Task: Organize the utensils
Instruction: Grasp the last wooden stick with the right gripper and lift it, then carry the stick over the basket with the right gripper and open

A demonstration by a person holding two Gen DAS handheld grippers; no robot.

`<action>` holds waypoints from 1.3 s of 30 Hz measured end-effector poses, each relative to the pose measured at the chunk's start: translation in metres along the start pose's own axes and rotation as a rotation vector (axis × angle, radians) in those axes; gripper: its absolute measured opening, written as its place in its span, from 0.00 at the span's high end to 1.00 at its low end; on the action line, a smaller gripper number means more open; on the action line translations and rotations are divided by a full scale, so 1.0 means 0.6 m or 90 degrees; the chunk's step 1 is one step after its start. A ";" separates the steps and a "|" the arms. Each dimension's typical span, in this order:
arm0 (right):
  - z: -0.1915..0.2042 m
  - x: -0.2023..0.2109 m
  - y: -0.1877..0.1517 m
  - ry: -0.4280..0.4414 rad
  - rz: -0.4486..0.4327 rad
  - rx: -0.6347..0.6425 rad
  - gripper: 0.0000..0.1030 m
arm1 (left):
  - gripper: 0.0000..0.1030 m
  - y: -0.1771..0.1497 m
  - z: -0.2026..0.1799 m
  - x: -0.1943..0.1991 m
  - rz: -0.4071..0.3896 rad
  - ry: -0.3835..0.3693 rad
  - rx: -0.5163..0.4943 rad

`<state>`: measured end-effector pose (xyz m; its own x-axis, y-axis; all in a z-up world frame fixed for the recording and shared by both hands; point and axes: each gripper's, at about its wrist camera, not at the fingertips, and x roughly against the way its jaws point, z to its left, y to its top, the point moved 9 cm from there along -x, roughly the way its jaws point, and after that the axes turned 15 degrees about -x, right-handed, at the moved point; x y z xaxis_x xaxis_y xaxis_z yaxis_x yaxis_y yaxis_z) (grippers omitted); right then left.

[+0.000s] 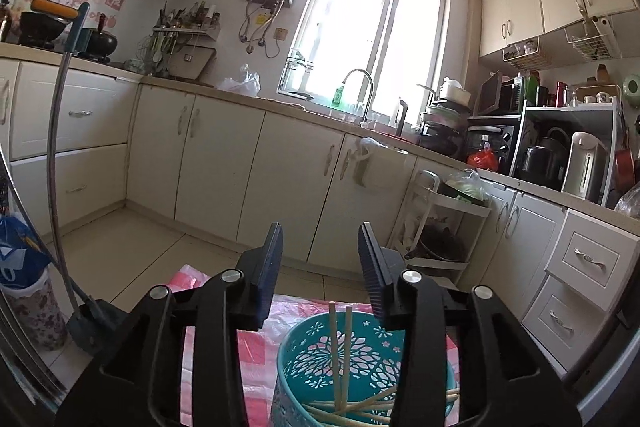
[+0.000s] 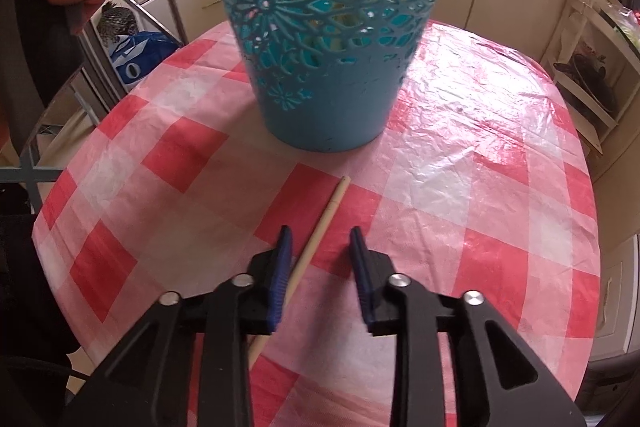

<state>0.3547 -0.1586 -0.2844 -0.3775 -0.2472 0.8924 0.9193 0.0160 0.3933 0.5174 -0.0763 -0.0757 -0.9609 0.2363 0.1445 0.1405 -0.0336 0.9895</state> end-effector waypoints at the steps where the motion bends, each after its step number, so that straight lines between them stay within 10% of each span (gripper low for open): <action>1: 0.004 0.001 -0.002 0.002 0.001 0.007 0.86 | 0.61 -0.001 0.003 0.004 0.001 0.002 -0.001; 6: 0.019 0.006 -0.014 0.037 0.030 0.030 0.94 | 0.55 -0.006 0.012 0.027 0.010 0.006 0.000; 11: 0.061 0.068 -0.023 0.225 0.050 0.046 0.94 | 0.52 -0.009 0.042 0.057 0.010 0.041 0.024; 18: 0.062 0.280 0.082 0.495 -0.229 -0.059 0.94 | 0.45 -0.024 0.117 0.116 0.001 0.143 0.090; 29: -0.007 0.478 0.181 0.328 -0.752 -0.223 0.94 | 0.35 0.030 0.089 0.170 -0.092 0.209 0.005; 39: -0.039 0.415 0.243 0.296 -0.810 -0.280 0.94 | 0.30 0.096 0.052 0.202 -0.195 0.223 -0.059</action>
<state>0.3976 -0.2403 -0.0101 -0.9677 -0.1561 -0.1978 -0.0215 -0.7309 0.6821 0.4166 -0.0193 -0.0012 -0.9796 -0.0930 -0.1780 -0.1682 -0.1041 0.9802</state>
